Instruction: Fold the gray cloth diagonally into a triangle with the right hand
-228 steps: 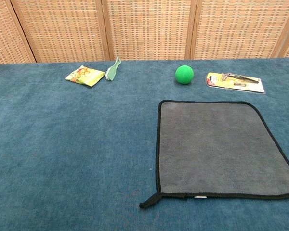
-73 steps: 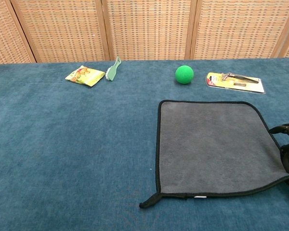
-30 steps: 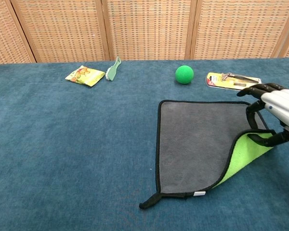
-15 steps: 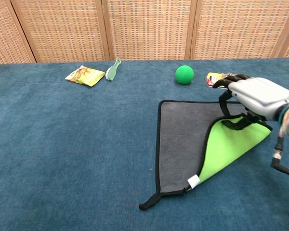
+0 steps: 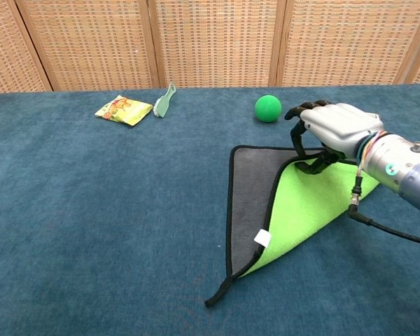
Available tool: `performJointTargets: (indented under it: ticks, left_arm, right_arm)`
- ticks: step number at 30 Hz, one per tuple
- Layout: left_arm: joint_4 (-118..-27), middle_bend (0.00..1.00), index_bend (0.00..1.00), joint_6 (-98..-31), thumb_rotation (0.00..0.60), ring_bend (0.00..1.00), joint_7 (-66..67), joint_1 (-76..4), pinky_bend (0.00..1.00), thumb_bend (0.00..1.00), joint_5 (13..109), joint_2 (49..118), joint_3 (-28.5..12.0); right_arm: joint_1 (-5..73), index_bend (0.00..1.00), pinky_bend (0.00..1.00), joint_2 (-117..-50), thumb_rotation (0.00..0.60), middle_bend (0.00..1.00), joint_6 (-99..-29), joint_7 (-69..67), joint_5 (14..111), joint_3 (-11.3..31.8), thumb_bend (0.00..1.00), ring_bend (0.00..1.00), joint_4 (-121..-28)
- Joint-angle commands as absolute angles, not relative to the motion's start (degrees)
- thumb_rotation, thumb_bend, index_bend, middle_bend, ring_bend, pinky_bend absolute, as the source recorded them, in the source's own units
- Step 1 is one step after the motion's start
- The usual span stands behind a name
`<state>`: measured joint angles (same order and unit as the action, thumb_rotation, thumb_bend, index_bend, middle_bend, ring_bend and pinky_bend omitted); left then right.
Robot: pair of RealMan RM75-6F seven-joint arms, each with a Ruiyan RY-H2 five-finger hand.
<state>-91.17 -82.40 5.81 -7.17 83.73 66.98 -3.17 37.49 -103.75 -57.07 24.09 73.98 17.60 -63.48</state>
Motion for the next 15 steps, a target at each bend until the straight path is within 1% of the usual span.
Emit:
performJointTargets:
  ticks: [1,15]
  left_arm:
    - [-91.04,0.0,0.0,-82.1,0.6,0.0,5.74,-7.3,0.0,0.11,83.54,67.01,-3.19]
    - [-90.26,0.0,0.0,-80.81,0.6,0.0,5.19,-7.87,0.0,0.11,81.96,67.2,-3.63]
  right_arm:
    - [38.91,0.63,0.0,-104.72,0.6,0.12,-56.37,24.12,73.13,17.98,0.45,0.0,-61.87]
    - [43.86,0.63,0.0,-108.56,0.6,0.13,-53.96,22.2,70.95,18.21,0.45,0.0,-54.4]
